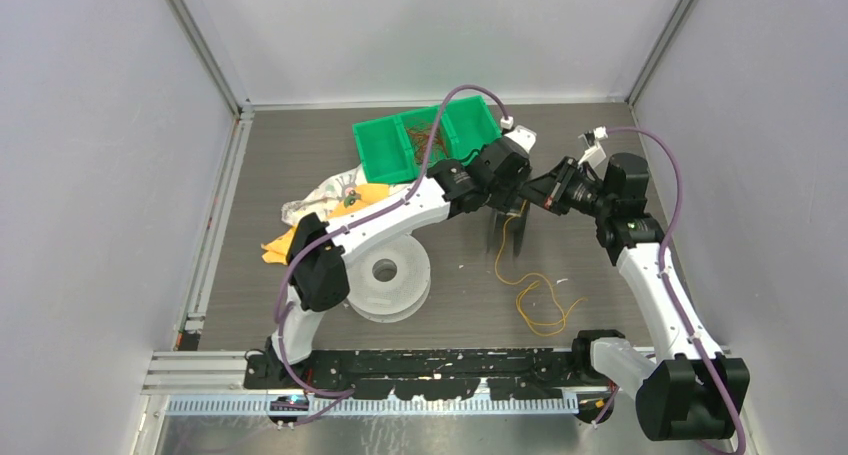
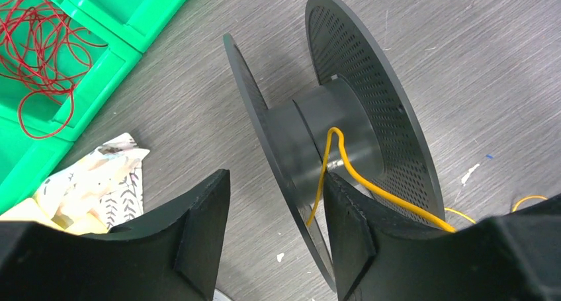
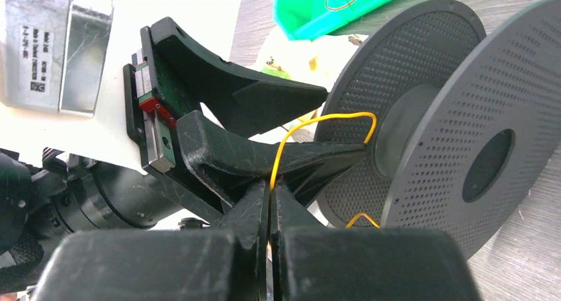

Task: Wrap the cables
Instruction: Wrap the cable around the cable reel.

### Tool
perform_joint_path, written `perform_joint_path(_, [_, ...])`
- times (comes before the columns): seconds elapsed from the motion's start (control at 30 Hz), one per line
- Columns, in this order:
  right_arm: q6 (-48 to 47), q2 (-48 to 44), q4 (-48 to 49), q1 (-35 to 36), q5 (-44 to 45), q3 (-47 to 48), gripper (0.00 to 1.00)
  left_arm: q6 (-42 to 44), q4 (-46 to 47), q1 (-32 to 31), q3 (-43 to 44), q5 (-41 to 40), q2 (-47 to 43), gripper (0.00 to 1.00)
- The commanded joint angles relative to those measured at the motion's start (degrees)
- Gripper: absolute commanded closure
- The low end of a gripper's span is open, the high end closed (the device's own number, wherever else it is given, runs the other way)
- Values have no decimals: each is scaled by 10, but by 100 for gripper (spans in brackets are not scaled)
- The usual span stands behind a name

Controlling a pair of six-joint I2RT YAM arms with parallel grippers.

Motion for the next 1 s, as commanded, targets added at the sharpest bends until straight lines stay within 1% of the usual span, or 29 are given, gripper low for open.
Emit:
perform_joint_path(0.0, [19,-8,45,5,-11,3,99,20,40,-18,-20,-19,-6,45])
perform_joint_path(0.27, [23,-8,45,5,1,-3,99,4,80,-18,-78,1,-36,46])
perform_joint_path(0.47, [28,-12,47,5,7,-5,99,-6,84,-19,-100,0,-44,51])
perform_joint_path(0.5, [28,-12,47,5,7,-6,99,-8,92,-19,-108,1,-49,53])
perform_joint_path(0.53, [28,-12,45,5,6,-6,99,-9,97,-19,-115,0,-53,59])
perform_joint_path(0.6, [28,-12,45,5,6,-6,100,-11,104,-19,-120,0,-57,66])
perform_joint_path(0.77, [28,-16,41,5,9,-4,100,-10,93,-18,-108,0,-51,75])
perform_joint_path(0.93, [25,-22,34,5,14,-7,99,-11,106,-19,-123,-4,-64,97])
perform_joint_path(0.97, [23,-21,32,4,14,-8,99,-10,109,-19,-126,-3,-68,99])
